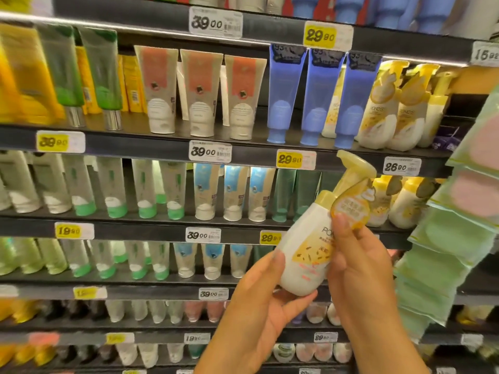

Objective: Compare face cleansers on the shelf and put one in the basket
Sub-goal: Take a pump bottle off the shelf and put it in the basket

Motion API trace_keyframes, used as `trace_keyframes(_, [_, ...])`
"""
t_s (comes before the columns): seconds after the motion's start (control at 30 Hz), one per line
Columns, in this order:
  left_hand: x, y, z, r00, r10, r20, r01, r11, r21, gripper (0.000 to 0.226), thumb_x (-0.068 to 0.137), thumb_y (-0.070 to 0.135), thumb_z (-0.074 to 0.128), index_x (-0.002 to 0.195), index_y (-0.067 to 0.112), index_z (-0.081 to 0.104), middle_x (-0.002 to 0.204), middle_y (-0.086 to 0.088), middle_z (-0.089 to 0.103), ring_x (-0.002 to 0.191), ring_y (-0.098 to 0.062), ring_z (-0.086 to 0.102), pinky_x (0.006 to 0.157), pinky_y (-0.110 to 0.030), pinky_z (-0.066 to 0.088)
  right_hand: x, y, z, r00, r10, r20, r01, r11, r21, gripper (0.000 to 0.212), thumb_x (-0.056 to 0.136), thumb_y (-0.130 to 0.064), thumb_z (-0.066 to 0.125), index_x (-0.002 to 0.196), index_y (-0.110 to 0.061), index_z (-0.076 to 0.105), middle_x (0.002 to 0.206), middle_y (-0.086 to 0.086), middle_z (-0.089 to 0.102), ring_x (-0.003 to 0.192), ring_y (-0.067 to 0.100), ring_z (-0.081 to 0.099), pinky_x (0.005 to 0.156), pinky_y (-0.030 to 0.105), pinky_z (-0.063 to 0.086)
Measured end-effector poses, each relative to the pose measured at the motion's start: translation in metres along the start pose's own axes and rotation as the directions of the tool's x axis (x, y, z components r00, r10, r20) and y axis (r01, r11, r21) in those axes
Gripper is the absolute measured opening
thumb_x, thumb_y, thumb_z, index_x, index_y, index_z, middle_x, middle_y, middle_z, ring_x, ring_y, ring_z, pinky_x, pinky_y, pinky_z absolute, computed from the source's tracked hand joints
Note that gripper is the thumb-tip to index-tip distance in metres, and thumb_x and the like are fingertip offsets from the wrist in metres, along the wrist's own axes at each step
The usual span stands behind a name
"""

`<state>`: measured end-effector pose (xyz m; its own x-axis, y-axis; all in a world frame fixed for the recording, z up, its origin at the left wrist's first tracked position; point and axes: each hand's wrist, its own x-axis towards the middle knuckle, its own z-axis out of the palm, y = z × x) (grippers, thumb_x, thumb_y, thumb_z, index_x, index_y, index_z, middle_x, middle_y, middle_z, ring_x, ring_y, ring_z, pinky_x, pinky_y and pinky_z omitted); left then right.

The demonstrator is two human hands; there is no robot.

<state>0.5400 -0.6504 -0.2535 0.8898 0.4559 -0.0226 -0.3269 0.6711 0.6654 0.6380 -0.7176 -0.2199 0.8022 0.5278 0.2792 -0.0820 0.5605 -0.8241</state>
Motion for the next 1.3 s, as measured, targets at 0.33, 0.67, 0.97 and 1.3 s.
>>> trace_keyframes(0.33, [-0.022,0.004,-0.01,0.995,-0.046,0.09,0.069,0.962,-0.263,0.057,0.075,0.032,0.066,0.118,-0.004,0.061,0.118,-0.032,0.06,0.093,-0.044,0.065,0.059,-0.035,0.059,-0.016,-0.003,0.021,0.998,-0.046,0.035,0.045,0.998,0.032,0.054,0.067,-0.03,0.065,0.117,-0.023,0.045,0.094,-0.001,0.074,0.087,0.013,0.071,0.064,0.025,0.057])
trace_keyframes(0.67, [-0.027,0.001,-0.012,0.995,0.08,0.064,-0.072,0.99,-0.117,0.072,0.041,0.017,0.094,0.107,0.004,0.069,0.119,-0.026,0.062,0.102,-0.043,0.063,0.07,-0.038,0.058,-0.02,0.005,0.009,0.995,-0.084,-0.056,0.083,0.996,-0.033,0.041,0.064,-0.037,0.068,0.102,-0.033,0.053,0.098,-0.004,0.07,0.083,0.01,0.067,0.068,0.026,0.055])
trace_keyframes(0.97, [-0.027,-0.007,-0.016,0.987,0.164,-0.008,-0.164,0.986,-0.03,0.081,0.045,0.002,0.086,0.121,0.006,0.058,0.117,-0.017,0.066,0.104,-0.035,0.065,0.071,-0.036,0.057,-0.026,0.007,0.005,1.0,-0.019,0.023,0.024,0.974,-0.226,0.035,0.077,-0.042,0.054,0.104,-0.022,0.065,0.097,-0.001,0.072,0.092,0.012,0.067,0.077,0.028,0.054])
trace_keyframes(1.3, [-0.034,-0.007,-0.015,0.989,0.147,0.017,-0.148,0.987,0.06,0.06,0.064,0.005,0.076,0.121,0.006,0.058,0.117,-0.017,0.066,0.106,-0.029,0.065,0.076,-0.029,0.056,-0.032,0.011,0.002,0.999,0.05,0.022,-0.045,0.982,-0.185,0.047,0.066,-0.038,0.066,0.104,-0.011,0.064,0.093,0.007,0.074,0.089,0.021,0.07,0.072,0.031,0.058])
